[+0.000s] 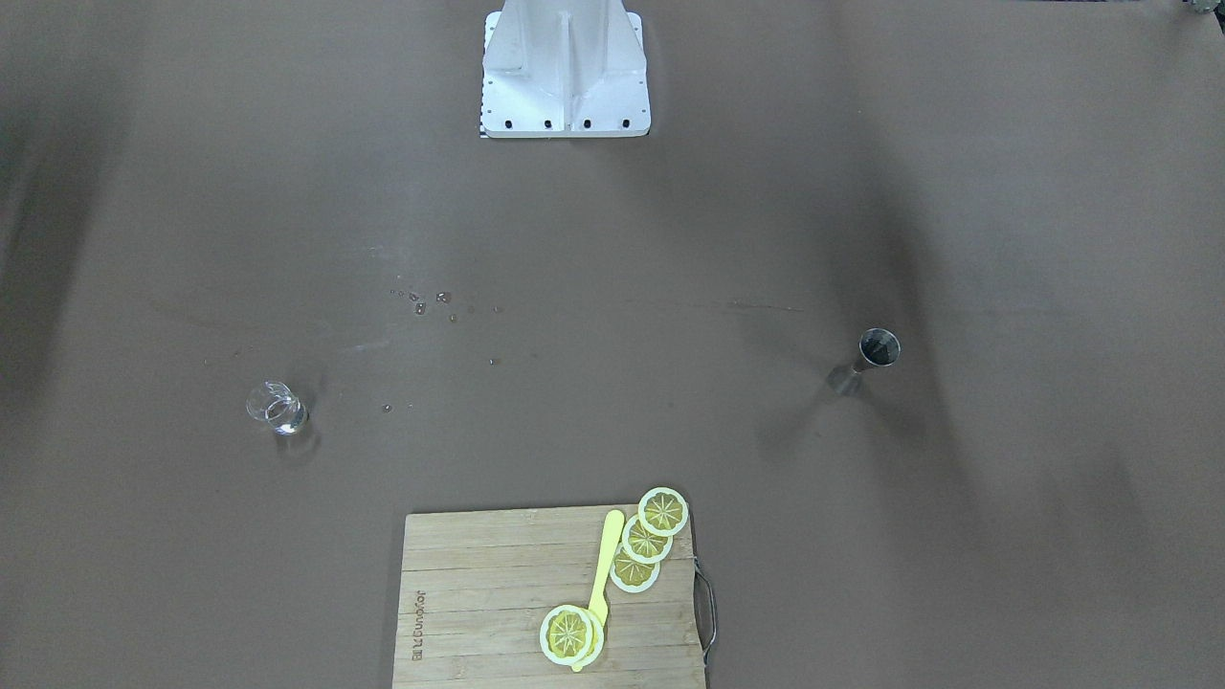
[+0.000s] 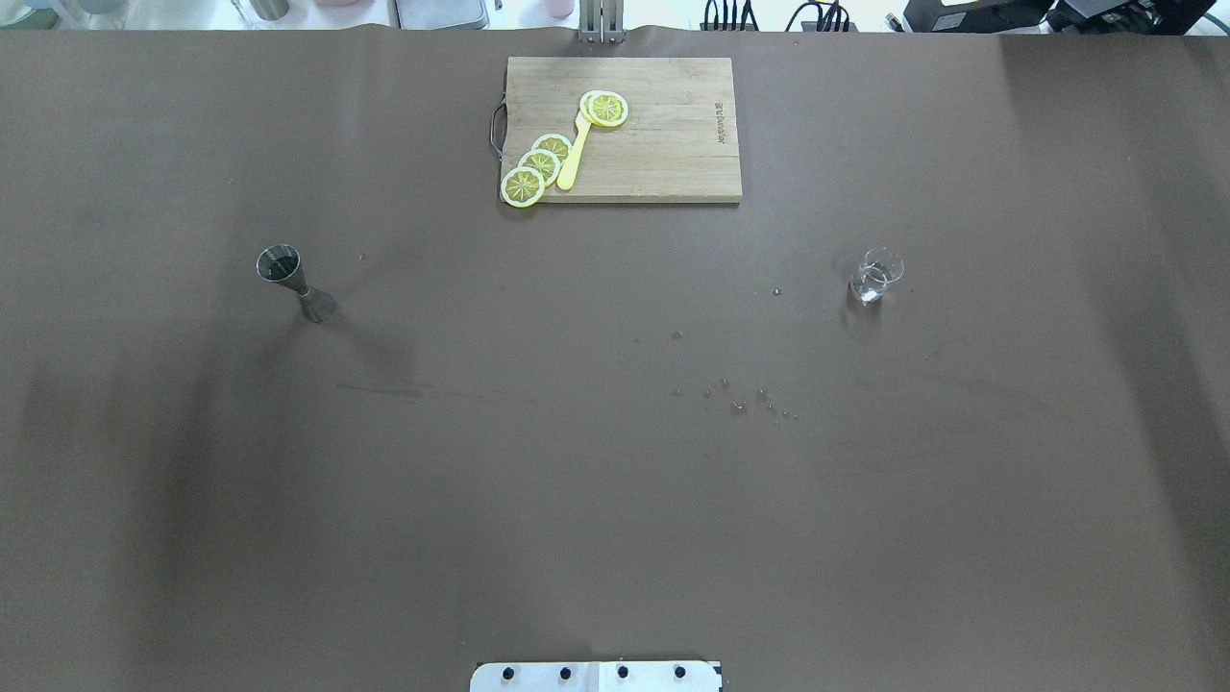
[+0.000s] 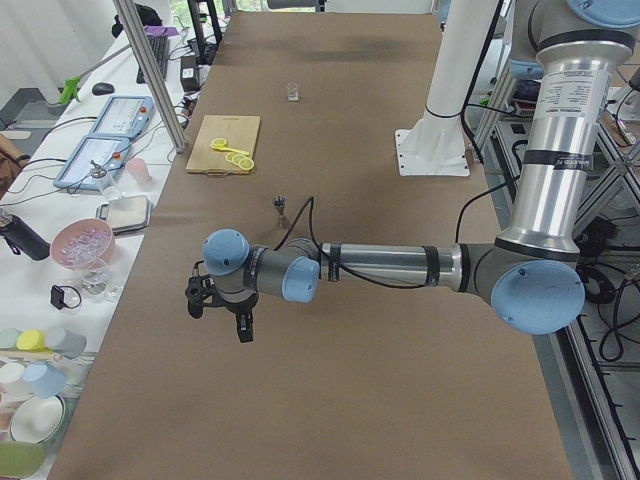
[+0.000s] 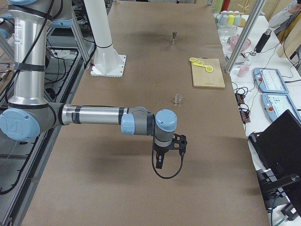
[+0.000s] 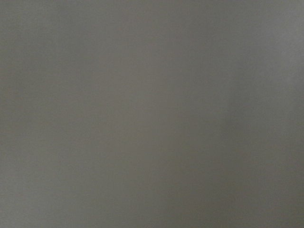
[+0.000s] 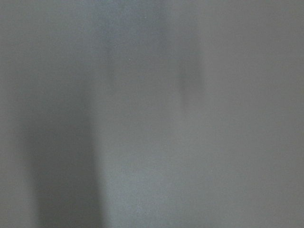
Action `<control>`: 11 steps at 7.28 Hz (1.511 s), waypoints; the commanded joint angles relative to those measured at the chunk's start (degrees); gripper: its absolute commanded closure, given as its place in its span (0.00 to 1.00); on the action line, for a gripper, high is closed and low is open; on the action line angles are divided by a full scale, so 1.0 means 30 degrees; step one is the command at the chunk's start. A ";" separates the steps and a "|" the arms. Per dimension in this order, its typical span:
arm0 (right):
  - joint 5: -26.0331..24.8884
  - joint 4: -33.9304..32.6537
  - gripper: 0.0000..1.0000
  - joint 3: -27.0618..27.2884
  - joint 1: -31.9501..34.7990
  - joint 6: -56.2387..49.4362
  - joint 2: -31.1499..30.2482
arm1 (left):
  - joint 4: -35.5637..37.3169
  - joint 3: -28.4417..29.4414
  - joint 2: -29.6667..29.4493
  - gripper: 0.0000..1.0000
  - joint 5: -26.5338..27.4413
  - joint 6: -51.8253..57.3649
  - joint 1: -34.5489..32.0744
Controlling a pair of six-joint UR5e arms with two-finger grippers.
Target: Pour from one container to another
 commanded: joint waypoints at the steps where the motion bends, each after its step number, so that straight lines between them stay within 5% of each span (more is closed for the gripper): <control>1: 0.0350 -0.0020 0.00 0.0033 0.0522 -0.0025 -0.0043 | -0.0544 -0.1102 0.2176 0.01 0.0070 0.0419 -0.0704; 4: 0.0646 0.0009 0.00 0.0003 0.0996 -0.1285 -0.0190 | -0.0226 -0.1900 0.2509 0.01 0.0160 0.0390 -0.0705; 8: 0.0675 -0.0020 0.00 0.0150 0.1025 -0.1256 -0.0190 | 0.2353 -0.5325 0.3268 0.01 0.1473 0.0126 -0.0705; 11: 0.0675 -0.0020 0.00 0.0208 0.1025 -0.1256 -0.0190 | 0.2412 -0.5153 0.3593 0.01 0.1448 0.0390 -0.0705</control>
